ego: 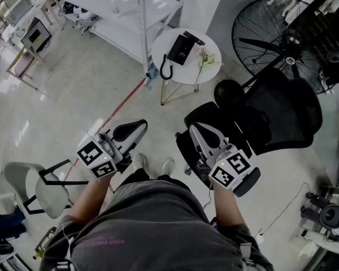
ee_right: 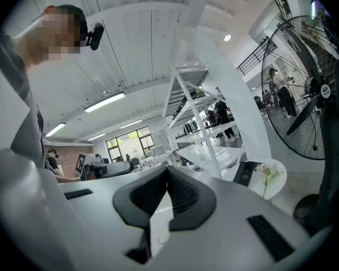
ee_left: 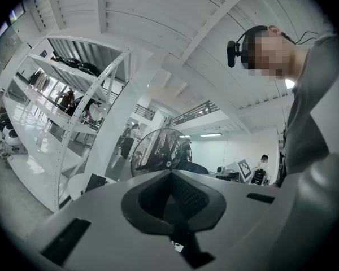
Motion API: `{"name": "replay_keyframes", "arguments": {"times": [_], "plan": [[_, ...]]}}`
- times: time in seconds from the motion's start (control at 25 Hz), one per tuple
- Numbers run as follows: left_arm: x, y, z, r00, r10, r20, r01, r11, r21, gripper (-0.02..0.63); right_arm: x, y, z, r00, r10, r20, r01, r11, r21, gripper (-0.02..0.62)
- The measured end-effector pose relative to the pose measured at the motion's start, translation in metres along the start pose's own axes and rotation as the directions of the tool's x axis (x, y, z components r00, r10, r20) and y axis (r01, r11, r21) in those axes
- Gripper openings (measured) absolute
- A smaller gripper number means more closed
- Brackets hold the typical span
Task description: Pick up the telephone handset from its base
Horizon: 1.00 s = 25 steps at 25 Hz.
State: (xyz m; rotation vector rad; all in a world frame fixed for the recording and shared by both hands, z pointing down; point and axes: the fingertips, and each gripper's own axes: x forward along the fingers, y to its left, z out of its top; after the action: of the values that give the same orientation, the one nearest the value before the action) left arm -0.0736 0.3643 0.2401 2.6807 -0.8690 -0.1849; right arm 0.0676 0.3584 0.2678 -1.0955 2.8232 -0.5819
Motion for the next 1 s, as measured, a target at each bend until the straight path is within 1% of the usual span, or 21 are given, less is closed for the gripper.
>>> {"name": "replay_keyframes", "arguments": {"times": [0.28,0.6,1.0], "plan": [[0.005,0.003,-0.002,1.000,0.006,0.001,-0.006,1.000,-0.006,0.014,0.005,-0.005,0.000,1.000,0.011,-0.005,-0.011,1.000,0.002,0.020],[0.016,0.001,-0.005,1.000,0.030,0.001,-0.030,1.000,-0.005,0.014,0.001,-0.020,0.005,1.000,0.018,0.012,-0.018,1.000,0.022,0.020],[0.037,-0.016,-0.013,0.998,0.059,0.023,-0.059,0.998,0.002,0.014,-0.023,-0.041,0.004,0.999,0.045,-0.001,-0.045,0.999,0.026,0.020]]}}
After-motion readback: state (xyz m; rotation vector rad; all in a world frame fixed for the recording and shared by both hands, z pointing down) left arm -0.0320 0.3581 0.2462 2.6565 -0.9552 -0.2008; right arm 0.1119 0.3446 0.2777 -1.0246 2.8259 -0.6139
